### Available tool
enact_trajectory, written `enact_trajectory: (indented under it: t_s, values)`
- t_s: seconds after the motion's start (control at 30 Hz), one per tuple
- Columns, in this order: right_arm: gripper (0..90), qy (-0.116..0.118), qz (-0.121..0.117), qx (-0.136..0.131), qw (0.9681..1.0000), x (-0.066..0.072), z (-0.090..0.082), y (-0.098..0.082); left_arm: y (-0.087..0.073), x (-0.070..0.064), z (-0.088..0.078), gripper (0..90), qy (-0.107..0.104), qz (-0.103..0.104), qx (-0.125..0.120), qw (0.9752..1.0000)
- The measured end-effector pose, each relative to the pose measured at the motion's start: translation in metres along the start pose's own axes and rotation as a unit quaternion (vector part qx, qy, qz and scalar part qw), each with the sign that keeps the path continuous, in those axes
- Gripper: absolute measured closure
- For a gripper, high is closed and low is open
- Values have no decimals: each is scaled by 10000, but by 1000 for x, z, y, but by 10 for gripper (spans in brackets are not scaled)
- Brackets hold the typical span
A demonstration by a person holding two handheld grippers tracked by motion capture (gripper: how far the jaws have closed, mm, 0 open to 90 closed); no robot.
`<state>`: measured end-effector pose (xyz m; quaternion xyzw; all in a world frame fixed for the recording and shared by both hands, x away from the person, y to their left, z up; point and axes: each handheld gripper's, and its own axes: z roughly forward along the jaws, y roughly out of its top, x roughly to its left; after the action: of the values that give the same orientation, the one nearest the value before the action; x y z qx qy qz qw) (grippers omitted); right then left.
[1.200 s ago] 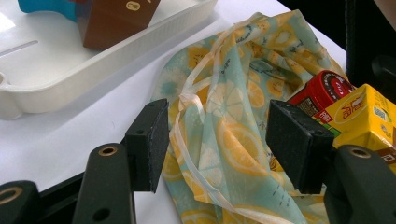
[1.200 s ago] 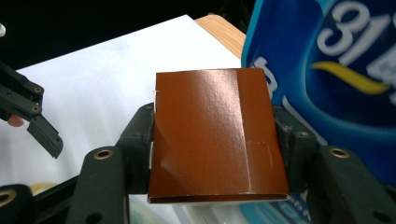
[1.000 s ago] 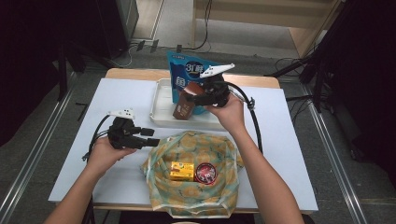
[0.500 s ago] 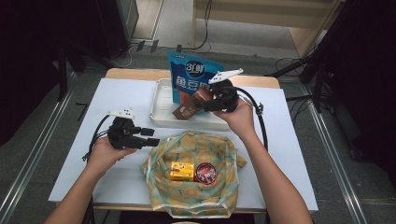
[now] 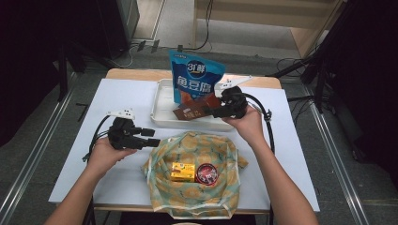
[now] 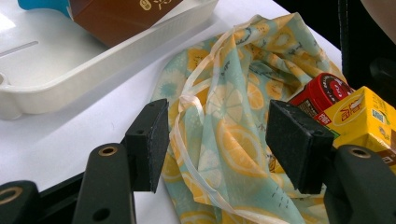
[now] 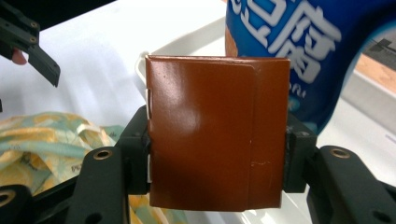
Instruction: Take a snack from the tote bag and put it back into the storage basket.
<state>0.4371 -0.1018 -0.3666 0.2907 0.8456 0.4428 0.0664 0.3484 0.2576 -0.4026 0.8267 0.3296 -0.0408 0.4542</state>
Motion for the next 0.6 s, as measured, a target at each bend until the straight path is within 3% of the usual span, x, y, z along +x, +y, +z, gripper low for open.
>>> enact_trajectory:
  t_s: [0.27,0.6]
  values:
    - [437,103,105,101,9998,-7,0,-13,0,0,0,400,5,-5,-4,10000]
    - [434,154,56,362,9992,-15,7,-29,0,0,0,400,11,27,19,10000]
